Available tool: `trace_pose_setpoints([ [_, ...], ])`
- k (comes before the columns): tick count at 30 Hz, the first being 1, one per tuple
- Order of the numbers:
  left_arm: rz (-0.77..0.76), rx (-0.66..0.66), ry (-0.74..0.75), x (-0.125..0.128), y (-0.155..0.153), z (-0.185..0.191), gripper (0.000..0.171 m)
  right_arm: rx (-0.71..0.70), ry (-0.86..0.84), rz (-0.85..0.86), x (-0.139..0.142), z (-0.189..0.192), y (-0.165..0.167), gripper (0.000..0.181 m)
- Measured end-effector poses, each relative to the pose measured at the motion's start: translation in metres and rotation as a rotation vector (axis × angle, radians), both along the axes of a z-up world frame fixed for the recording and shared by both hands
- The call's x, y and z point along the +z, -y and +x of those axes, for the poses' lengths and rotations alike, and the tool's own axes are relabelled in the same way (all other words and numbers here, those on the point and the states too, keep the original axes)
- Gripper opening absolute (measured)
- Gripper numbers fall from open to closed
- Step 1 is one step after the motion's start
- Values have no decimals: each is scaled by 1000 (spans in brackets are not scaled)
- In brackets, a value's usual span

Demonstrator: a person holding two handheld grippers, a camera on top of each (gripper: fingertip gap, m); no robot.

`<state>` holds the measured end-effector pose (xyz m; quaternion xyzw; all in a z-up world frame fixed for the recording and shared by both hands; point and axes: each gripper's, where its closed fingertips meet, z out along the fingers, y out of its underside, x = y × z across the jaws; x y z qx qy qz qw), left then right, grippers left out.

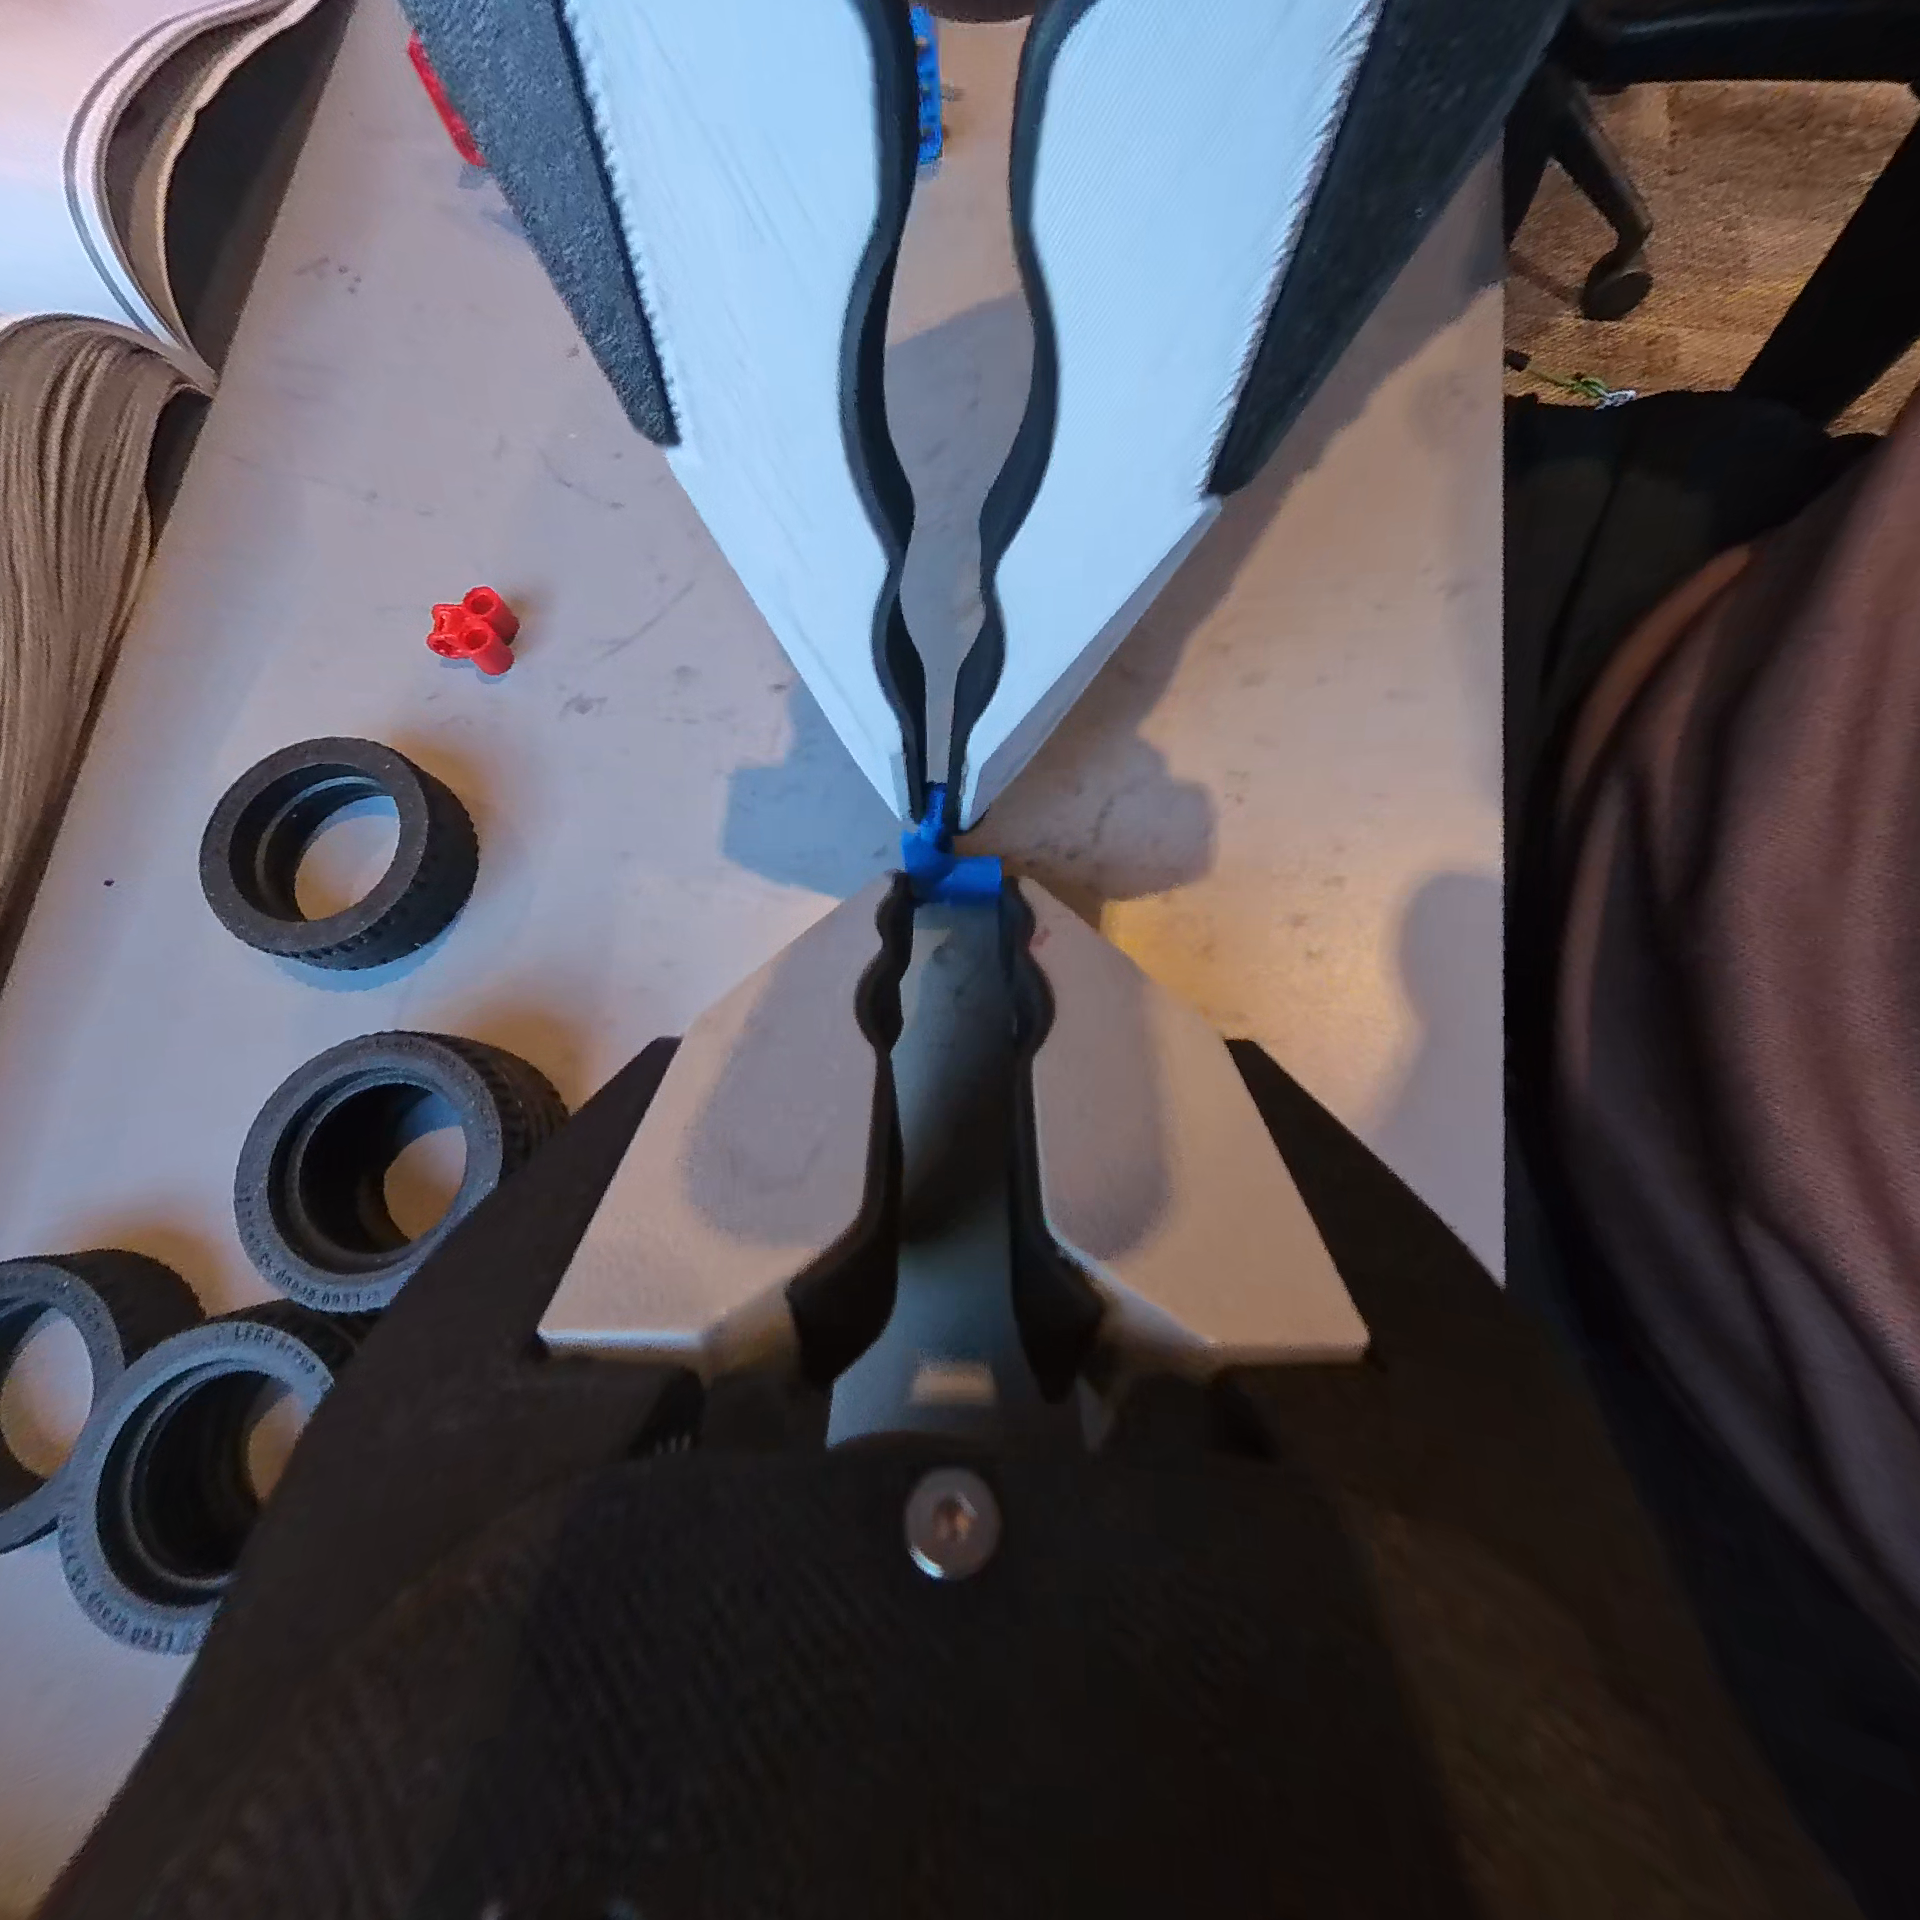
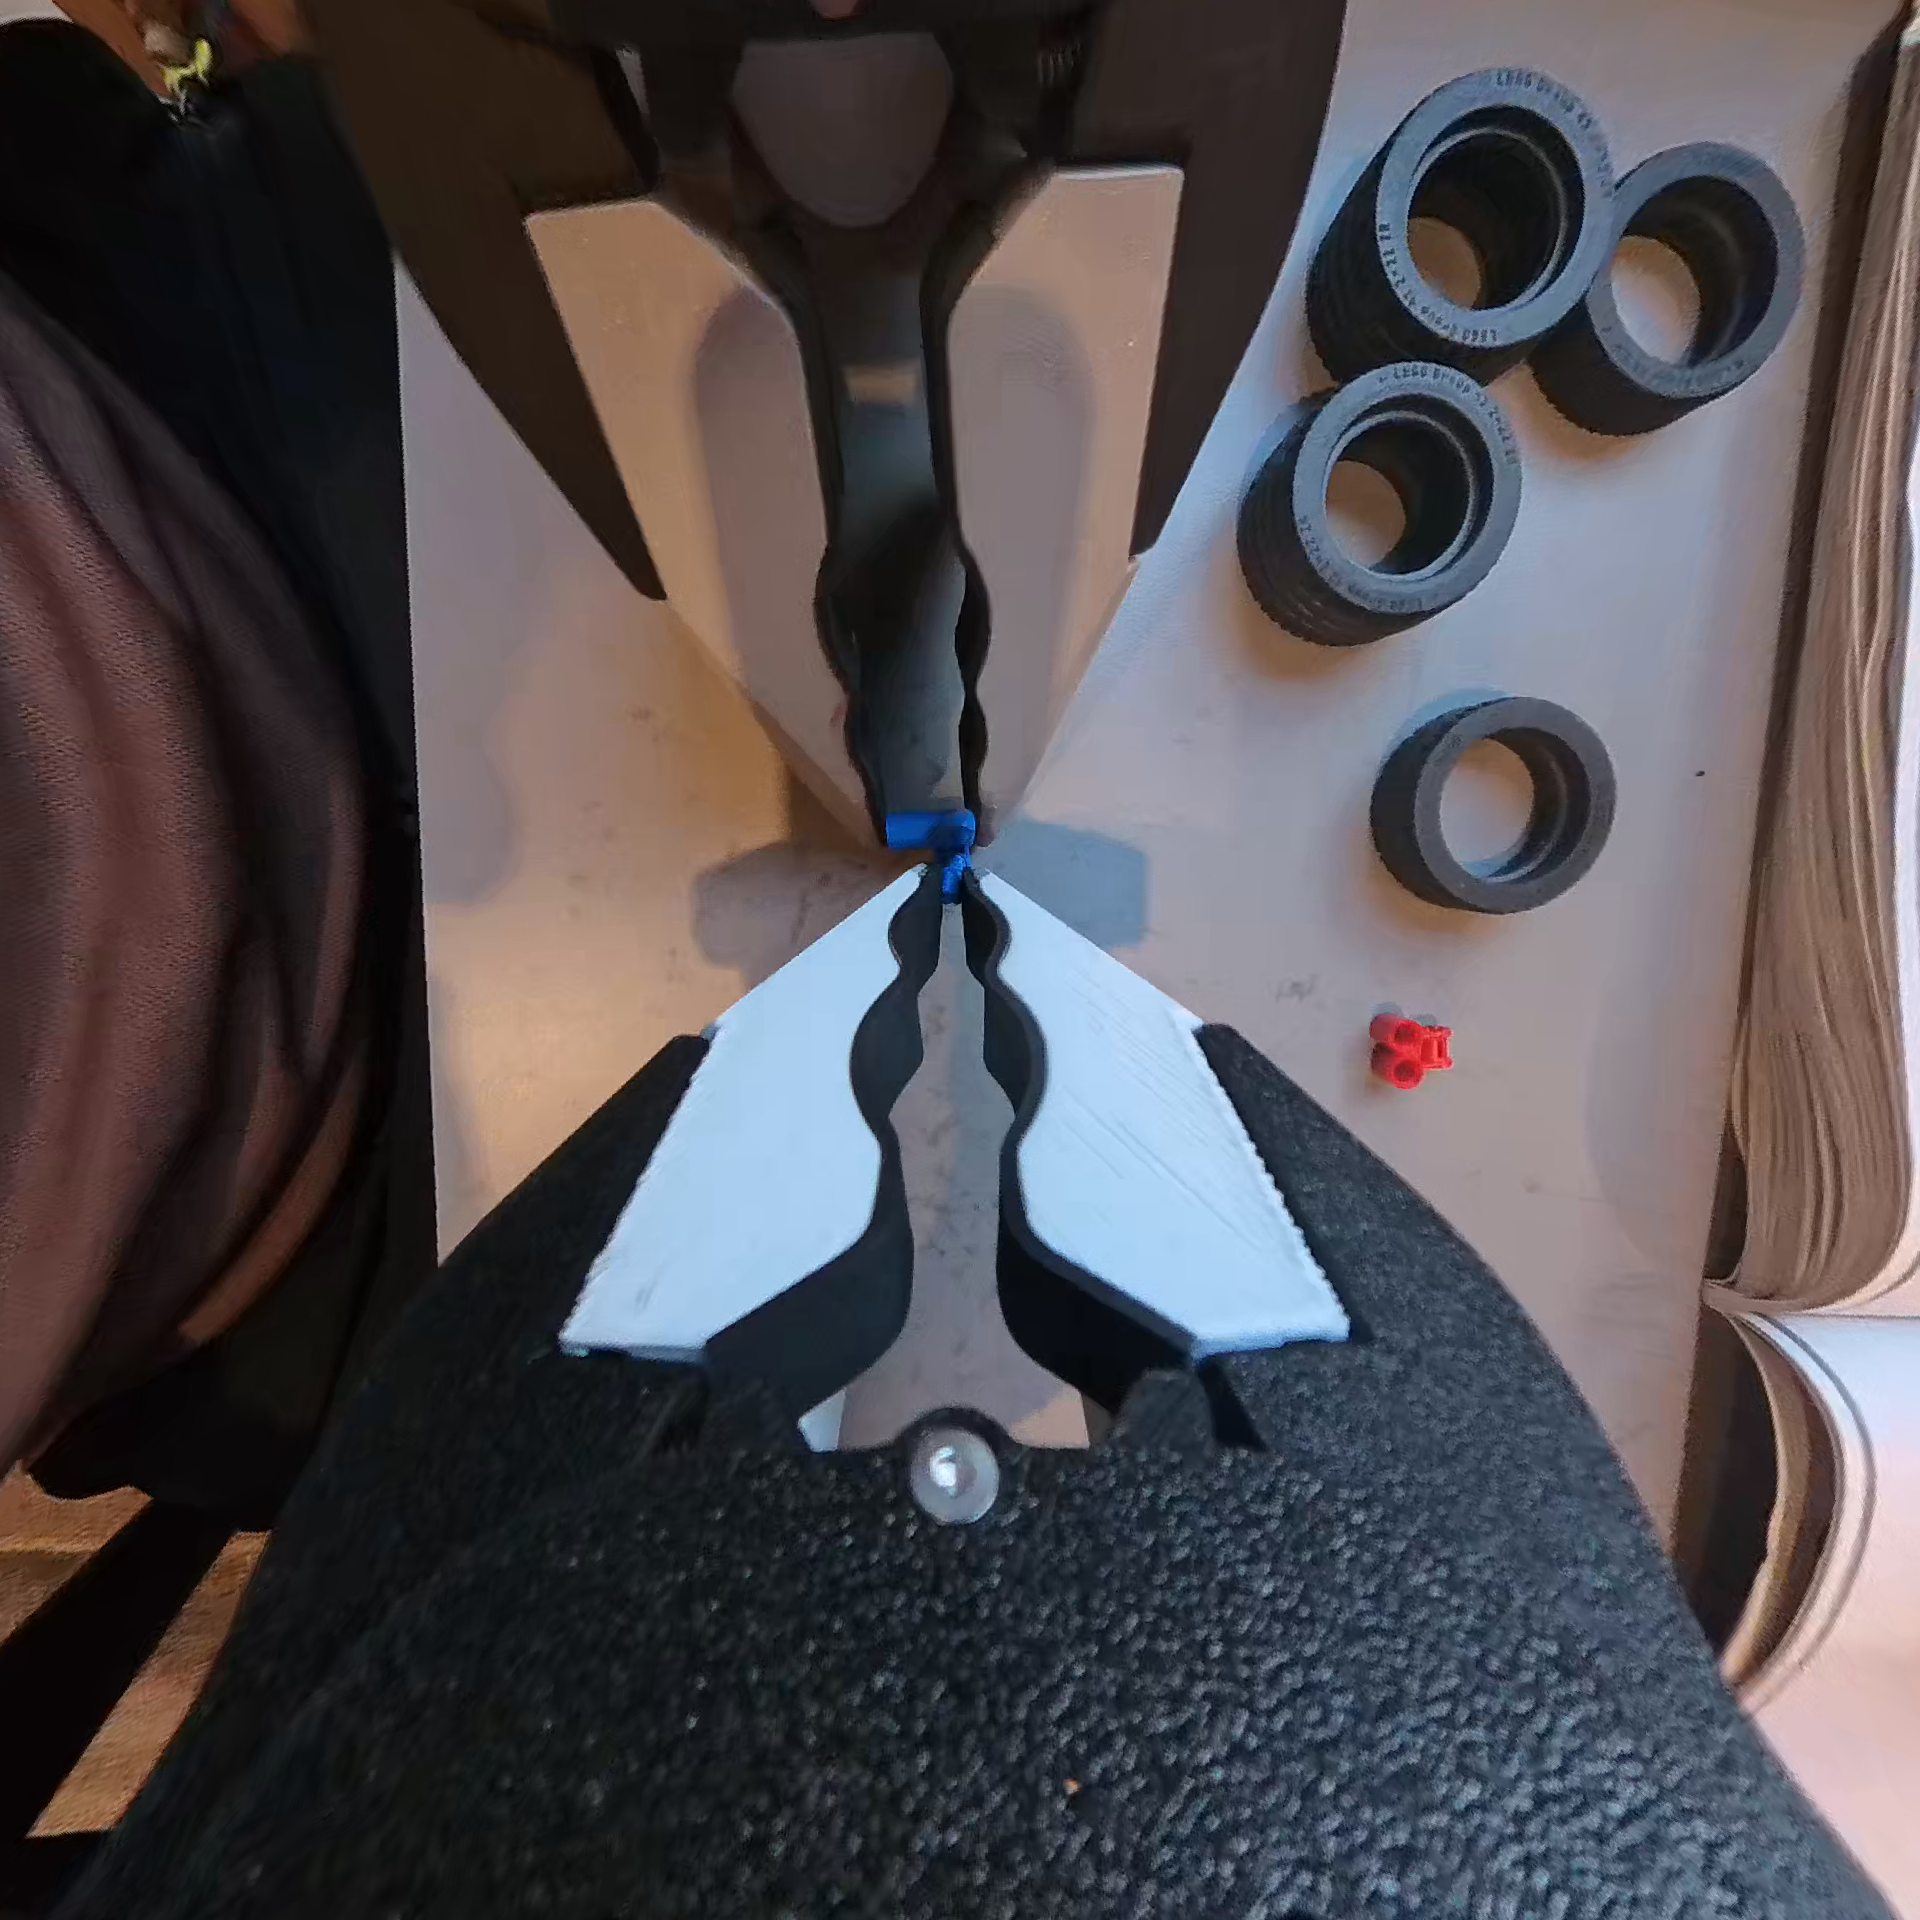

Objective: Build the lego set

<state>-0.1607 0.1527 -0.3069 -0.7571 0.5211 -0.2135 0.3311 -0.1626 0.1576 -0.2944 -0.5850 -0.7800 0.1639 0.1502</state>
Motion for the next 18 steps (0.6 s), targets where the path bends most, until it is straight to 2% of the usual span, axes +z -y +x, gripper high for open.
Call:
trace_pose_setpoints([
  [1, 3, -1, -1, 0, 0, 0, 15, -9, -4, -20, 0, -2, 1, 3],
  [12, -7, 7, 2, 0, -1, -1, 14, -149, -161, -335, 1, -6, -1, 3],
  [18, -17, 8, 6, 0, -1, -1, 13, -141, -260, -284, 0, -6, -2, 3],
])
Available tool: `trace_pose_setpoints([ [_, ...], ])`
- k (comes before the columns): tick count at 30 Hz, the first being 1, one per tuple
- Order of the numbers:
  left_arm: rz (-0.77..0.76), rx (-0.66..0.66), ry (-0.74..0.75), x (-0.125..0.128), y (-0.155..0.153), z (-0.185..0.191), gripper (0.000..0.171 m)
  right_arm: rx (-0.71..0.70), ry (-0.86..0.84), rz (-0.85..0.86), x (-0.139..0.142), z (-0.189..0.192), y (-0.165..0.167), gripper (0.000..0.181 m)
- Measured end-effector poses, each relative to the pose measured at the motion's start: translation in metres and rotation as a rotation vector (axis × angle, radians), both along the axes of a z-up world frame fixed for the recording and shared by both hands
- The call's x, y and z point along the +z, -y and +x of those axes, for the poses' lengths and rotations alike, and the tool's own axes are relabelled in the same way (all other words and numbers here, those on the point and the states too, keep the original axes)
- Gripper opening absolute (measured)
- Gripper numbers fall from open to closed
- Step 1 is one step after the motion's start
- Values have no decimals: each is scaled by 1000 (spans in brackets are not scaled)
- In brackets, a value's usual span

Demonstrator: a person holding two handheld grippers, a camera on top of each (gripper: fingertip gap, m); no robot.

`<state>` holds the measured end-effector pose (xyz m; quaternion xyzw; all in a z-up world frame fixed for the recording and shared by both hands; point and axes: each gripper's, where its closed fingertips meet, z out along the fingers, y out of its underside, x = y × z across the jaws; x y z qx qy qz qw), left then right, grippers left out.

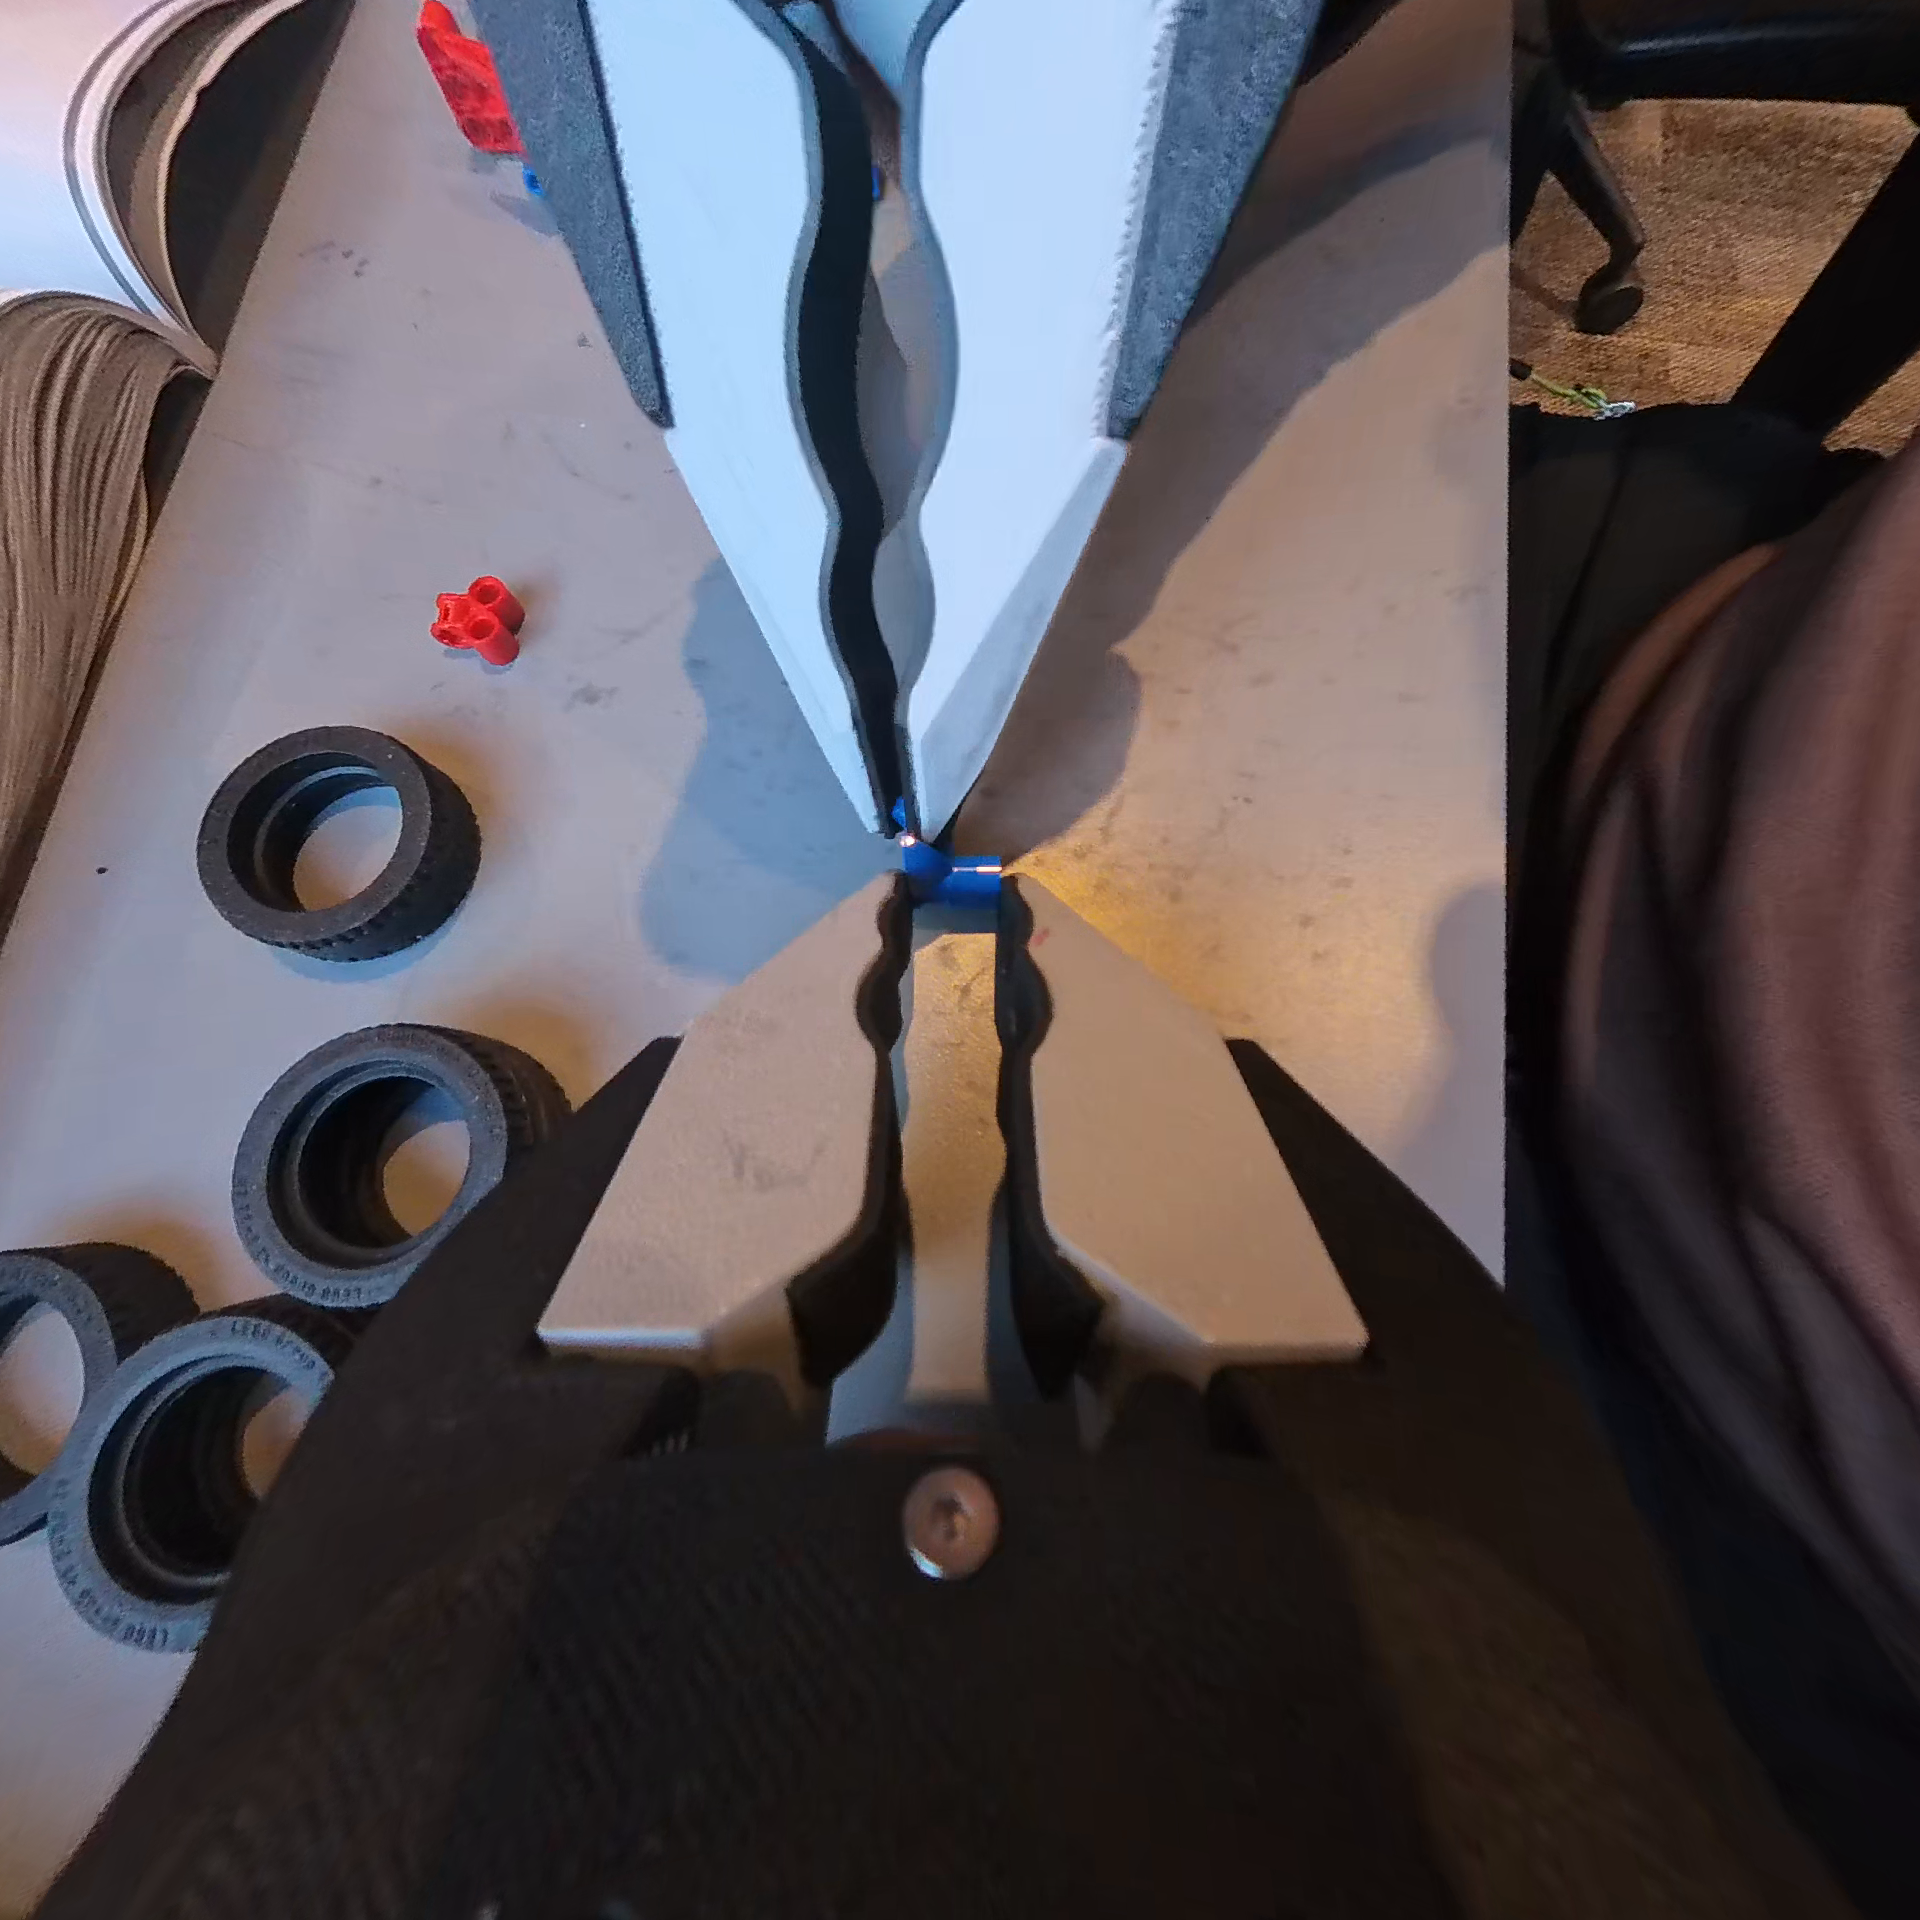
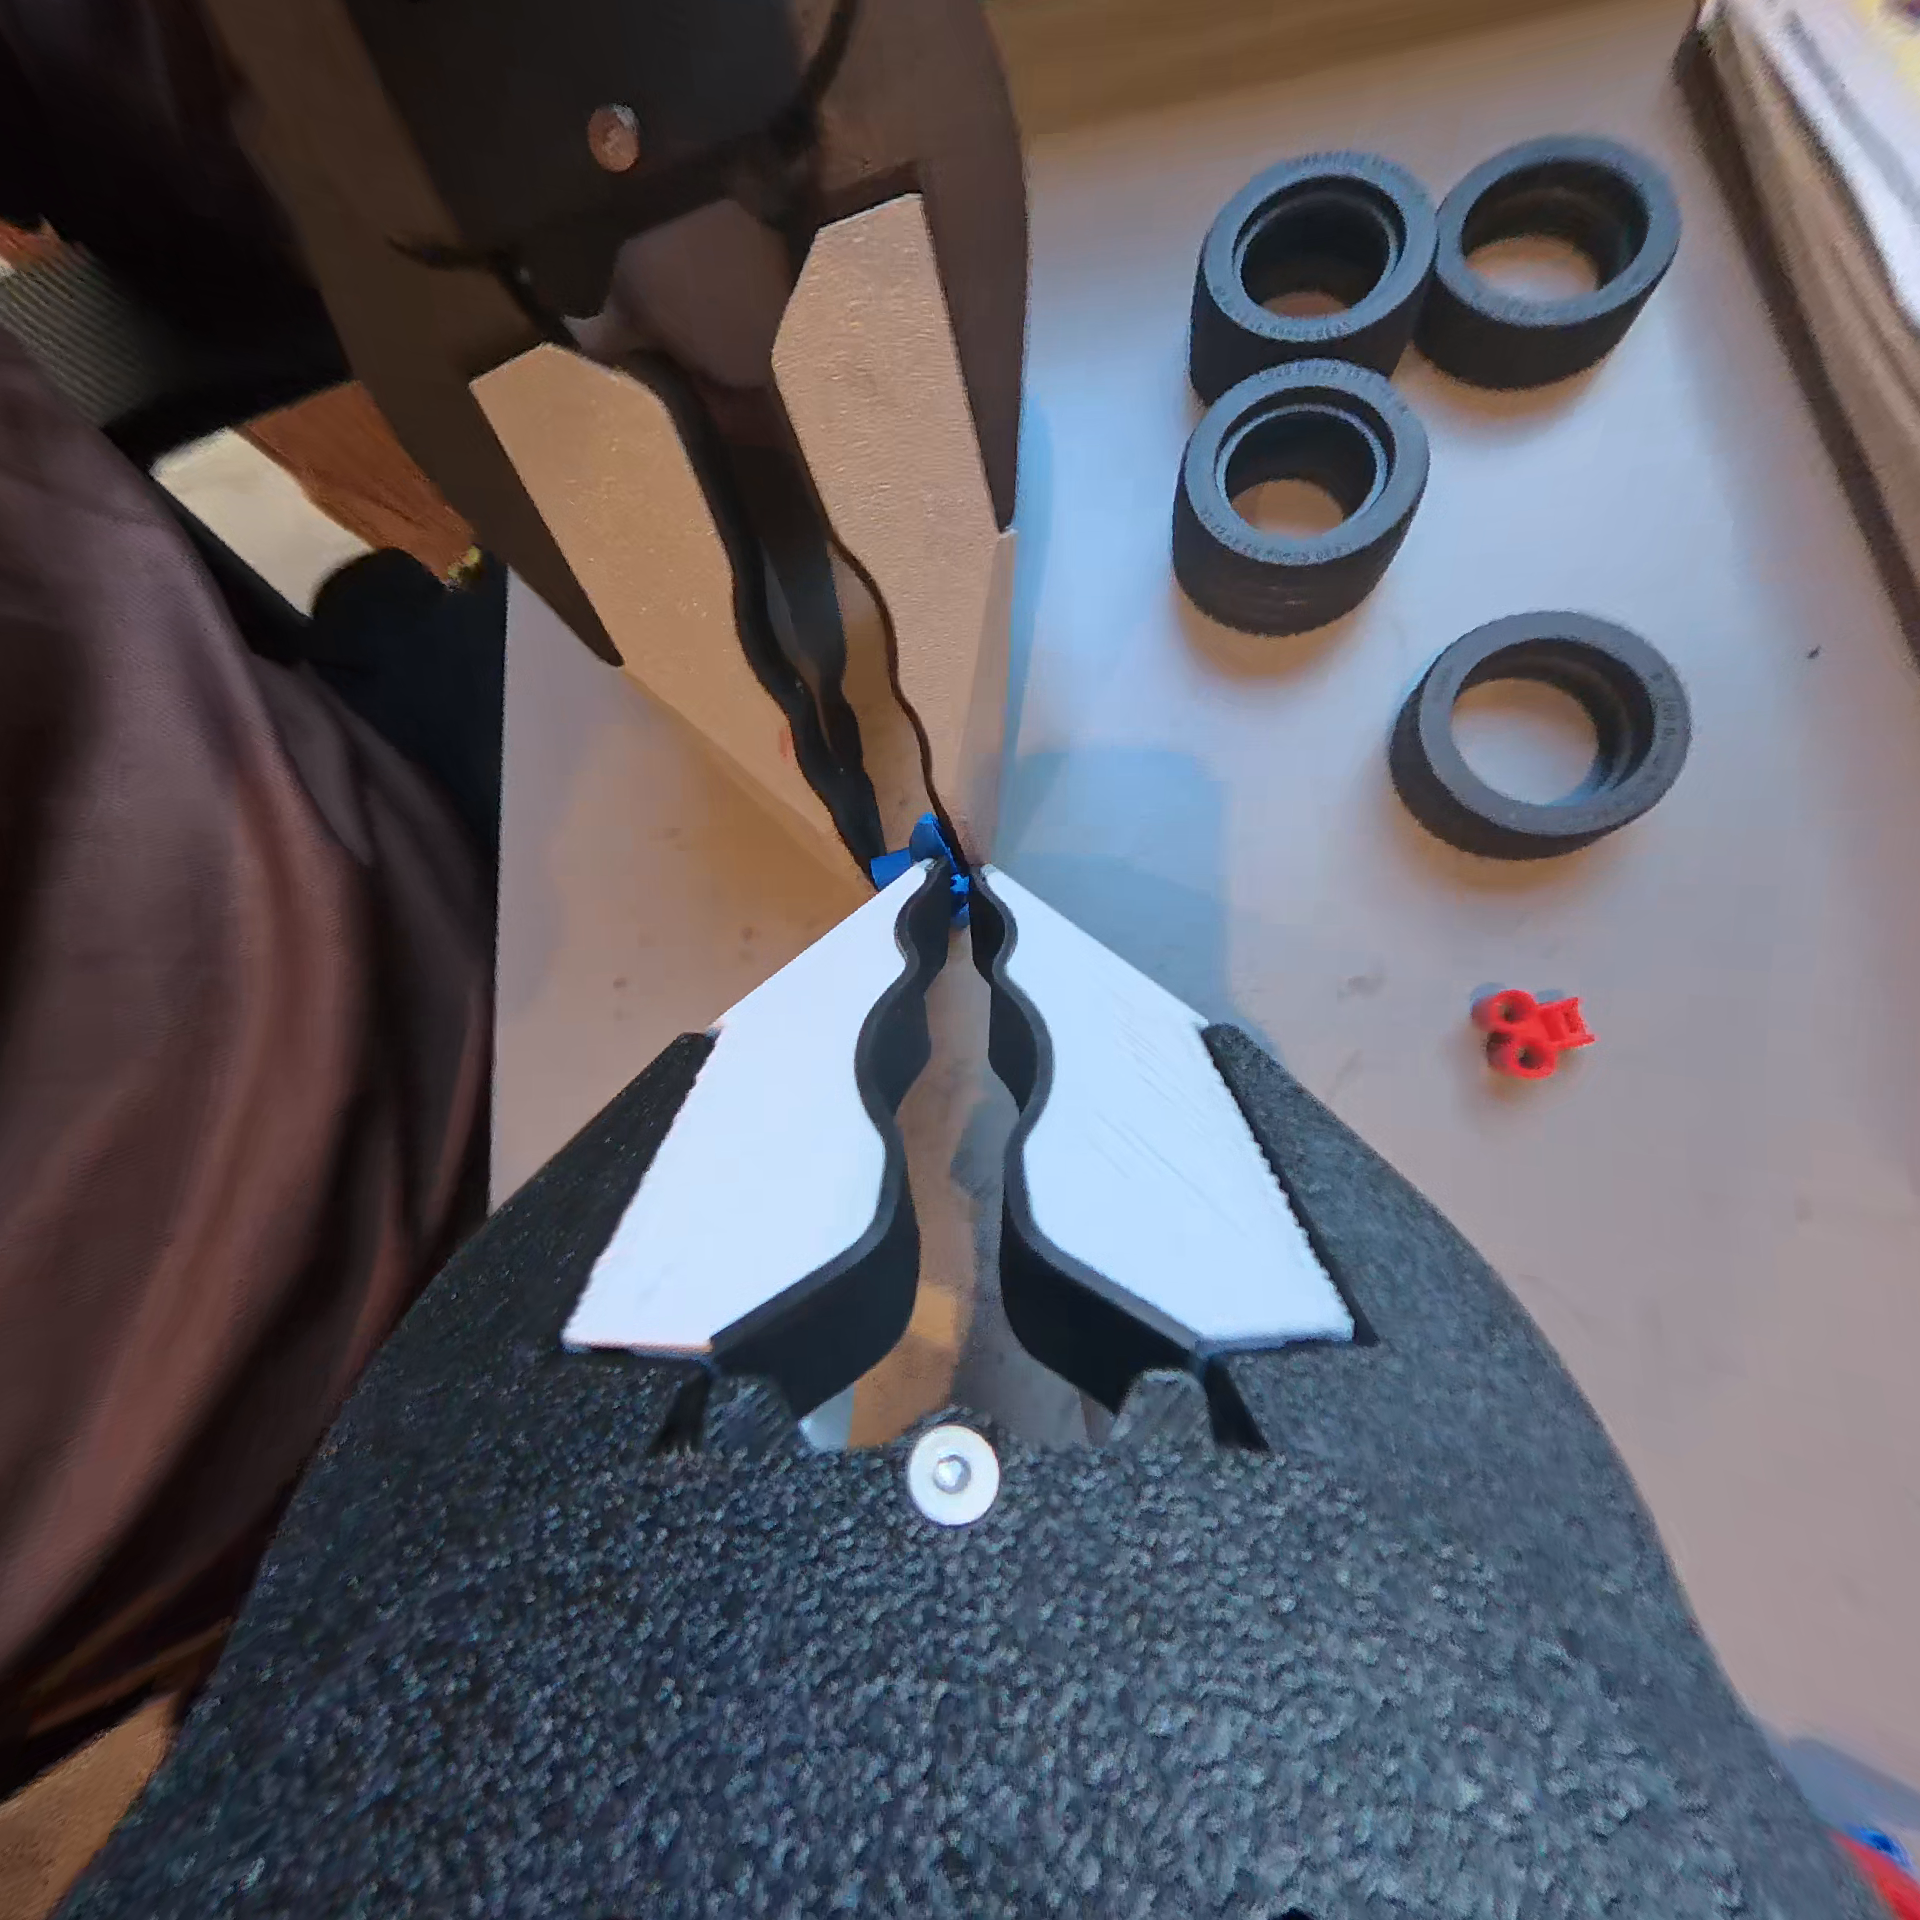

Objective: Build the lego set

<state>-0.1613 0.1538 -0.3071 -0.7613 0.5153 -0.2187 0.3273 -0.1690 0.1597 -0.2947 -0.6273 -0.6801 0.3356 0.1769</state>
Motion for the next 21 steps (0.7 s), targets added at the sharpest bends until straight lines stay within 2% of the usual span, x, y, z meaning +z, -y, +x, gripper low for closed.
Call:
trace_pose_setpoints([
  [9, -1, 0, 2, 0, 0, 1, 14, 166, -8, 424, -3, 2, 2, 3],
  [13, -5, 0, 4, 0, 0, 0, 14, 162, 2, 344, -3, 2, 2, 3],
  [17, -13, -6, 8, 0, 0, 1, 14, 100, 2, 102, -2, 3, 3, 4],
  [21, -15, -5, 9, 0, 0, 1, 14, 67, -117, 105, 20, 0, -3, 0],
])
